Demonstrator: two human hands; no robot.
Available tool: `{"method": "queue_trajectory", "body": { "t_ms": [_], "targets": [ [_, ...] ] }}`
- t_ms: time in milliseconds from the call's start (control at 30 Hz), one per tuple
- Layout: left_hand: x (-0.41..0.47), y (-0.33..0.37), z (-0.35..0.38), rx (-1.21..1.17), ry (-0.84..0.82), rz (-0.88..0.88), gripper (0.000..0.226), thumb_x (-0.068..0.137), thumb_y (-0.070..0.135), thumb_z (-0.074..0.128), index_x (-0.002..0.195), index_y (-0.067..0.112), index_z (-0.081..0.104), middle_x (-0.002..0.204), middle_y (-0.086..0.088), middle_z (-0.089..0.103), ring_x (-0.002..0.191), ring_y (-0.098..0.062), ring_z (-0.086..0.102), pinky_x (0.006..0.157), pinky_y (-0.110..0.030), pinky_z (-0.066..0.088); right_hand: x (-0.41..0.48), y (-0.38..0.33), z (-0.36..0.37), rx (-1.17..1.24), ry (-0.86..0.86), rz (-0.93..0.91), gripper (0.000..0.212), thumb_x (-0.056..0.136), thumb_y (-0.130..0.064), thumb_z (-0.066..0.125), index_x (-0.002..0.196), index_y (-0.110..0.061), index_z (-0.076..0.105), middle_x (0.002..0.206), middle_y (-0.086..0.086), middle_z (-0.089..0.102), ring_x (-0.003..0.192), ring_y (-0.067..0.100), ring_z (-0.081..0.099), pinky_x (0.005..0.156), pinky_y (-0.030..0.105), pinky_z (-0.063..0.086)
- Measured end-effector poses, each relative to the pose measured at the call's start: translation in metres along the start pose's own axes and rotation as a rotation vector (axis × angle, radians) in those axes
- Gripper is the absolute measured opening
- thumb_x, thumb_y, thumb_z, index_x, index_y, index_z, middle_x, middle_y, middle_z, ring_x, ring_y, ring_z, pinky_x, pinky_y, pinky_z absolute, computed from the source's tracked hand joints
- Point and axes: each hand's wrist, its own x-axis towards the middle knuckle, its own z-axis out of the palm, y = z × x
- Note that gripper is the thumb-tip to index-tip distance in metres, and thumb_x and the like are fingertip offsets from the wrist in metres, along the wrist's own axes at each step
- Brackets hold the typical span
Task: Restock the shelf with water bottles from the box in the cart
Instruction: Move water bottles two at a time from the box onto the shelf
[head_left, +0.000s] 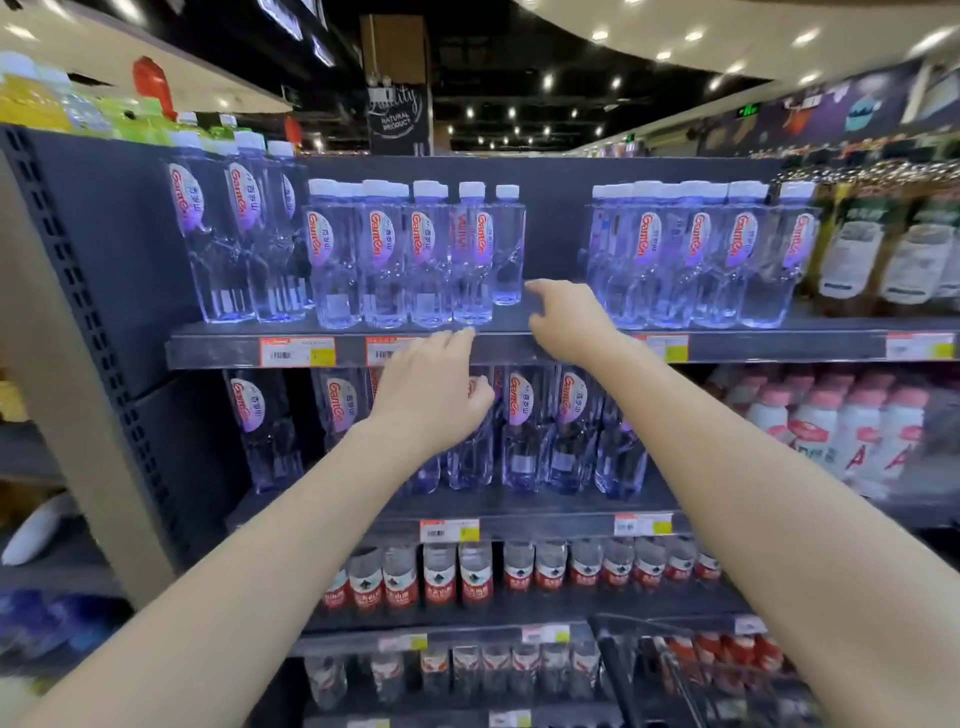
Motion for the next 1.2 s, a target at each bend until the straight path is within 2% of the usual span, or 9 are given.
{"method": "queue_trajectory", "body": {
  "t_ms": [267, 400, 500, 667, 733, 867, 1000, 1100, 1200],
  "targets": [
    [-0.101, 0.034, 0.002, -0.045, -0.096, 0.119, 0.058, 0.099, 0.039, 0.052, 0.149, 0.011, 0.046, 0.139, -0.014, 0.061, 0.121, -0.038, 0.058, 0.097, -0.044, 0.047, -0.174, 0.012, -0.016, -0.174, -0.183, 0.136, 0.052, 0.097, -0.017, 0.056, 0.149, -0.015, 0.051, 0.129, 0.014, 0.067, 0.118, 0.035, 0.06, 0.101, 0.042, 0.048],
    [-0.141, 0.084, 0.014, -0.022, -0.183, 0.227, 0.062, 0.101, 0.043, 0.049, 0.155, 0.012, 0.042, 0.142, -0.014, 0.059, 0.123, -0.038, 0.059, 0.097, -0.045, 0.05, -0.257, 0.044, -0.033, -0.2, -0.255, 0.271, 0.05, 0.097, -0.021, 0.057, 0.146, -0.012, 0.053, 0.126, 0.013, 0.067, 0.109, 0.033, 0.063, 0.086, 0.041, 0.055],
    [-0.161, 0.131, 0.028, 0.105, -0.19, 0.374, 0.053, 0.1, 0.043, 0.048, 0.143, 0.011, 0.05, 0.121, -0.013, 0.066, 0.107, -0.035, 0.064, 0.087, -0.042, 0.055, -0.313, 0.08, -0.047, -0.21, -0.316, 0.37, 0.048, 0.1, -0.021, 0.053, 0.146, -0.008, 0.051, 0.127, 0.014, 0.065, 0.102, 0.031, 0.064, 0.08, 0.042, 0.057],
    [-0.19, 0.218, 0.059, 0.043, -0.242, 0.48, 0.048, 0.097, 0.042, 0.051, 0.132, 0.01, 0.058, 0.11, -0.011, 0.069, 0.098, -0.034, 0.065, 0.074, -0.038, 0.047, -0.392, 0.153, -0.071, -0.237, -0.324, 0.486, 0.041, 0.1, -0.024, 0.052, 0.139, -0.011, 0.053, 0.13, 0.01, 0.063, 0.108, 0.033, 0.063, 0.08, 0.041, 0.057],
    [-0.199, 0.261, 0.08, 0.006, -0.26, 0.526, 0.044, 0.099, 0.044, 0.05, 0.128, 0.012, 0.059, 0.112, -0.01, 0.069, 0.099, -0.033, 0.066, 0.076, -0.039, 0.05, -0.422, 0.189, -0.081, -0.246, -0.337, 0.53, 0.039, 0.1, -0.023, 0.051, 0.137, -0.012, 0.054, 0.128, 0.009, 0.063, 0.105, 0.032, 0.063, 0.077, 0.04, 0.057],
    [-0.213, 0.355, 0.128, -0.041, -0.328, 0.564, 0.041, 0.099, 0.044, 0.049, 0.124, 0.013, 0.059, 0.109, -0.011, 0.069, 0.096, -0.034, 0.066, 0.076, -0.039, 0.053, -0.486, 0.273, -0.101, -0.232, -0.369, 0.59, 0.046, 0.098, -0.021, 0.053, 0.143, -0.014, 0.053, 0.129, 0.009, 0.064, 0.112, 0.03, 0.064, 0.088, 0.046, 0.058],
    [-0.222, 0.451, 0.174, -0.03, -0.412, 0.566, 0.03, 0.097, 0.038, 0.049, 0.113, 0.014, 0.058, 0.108, -0.012, 0.069, 0.097, -0.036, 0.066, 0.073, -0.039, 0.046, -0.544, 0.362, -0.12, -0.233, -0.43, 0.649, 0.025, 0.093, -0.019, 0.052, 0.114, -0.011, 0.061, 0.111, 0.008, 0.066, 0.103, 0.032, 0.064, 0.082, 0.043, 0.057],
    [-0.231, 0.506, 0.21, -0.042, -0.459, 0.534, 0.027, 0.096, 0.037, 0.049, 0.108, 0.014, 0.058, 0.106, -0.013, 0.067, 0.098, -0.036, 0.065, 0.075, -0.04, 0.049, -0.574, 0.42, -0.13, -0.207, -0.442, 0.684, 0.032, 0.091, -0.022, 0.051, 0.12, -0.014, 0.061, 0.107, 0.006, 0.067, 0.092, 0.028, 0.063, 0.079, 0.043, 0.058],
    [-0.245, 0.542, 0.245, -0.052, -0.536, 0.497, 0.033, 0.097, 0.038, 0.05, 0.114, 0.011, 0.059, 0.109, -0.013, 0.068, 0.1, -0.035, 0.066, 0.073, -0.038, 0.047, -0.59, 0.466, -0.137, -0.184, -0.453, 0.715, 0.039, 0.092, -0.019, 0.05, 0.129, -0.011, 0.061, 0.118, 0.009, 0.067, 0.103, 0.032, 0.064, 0.079, 0.039, 0.057]
  ]
}}
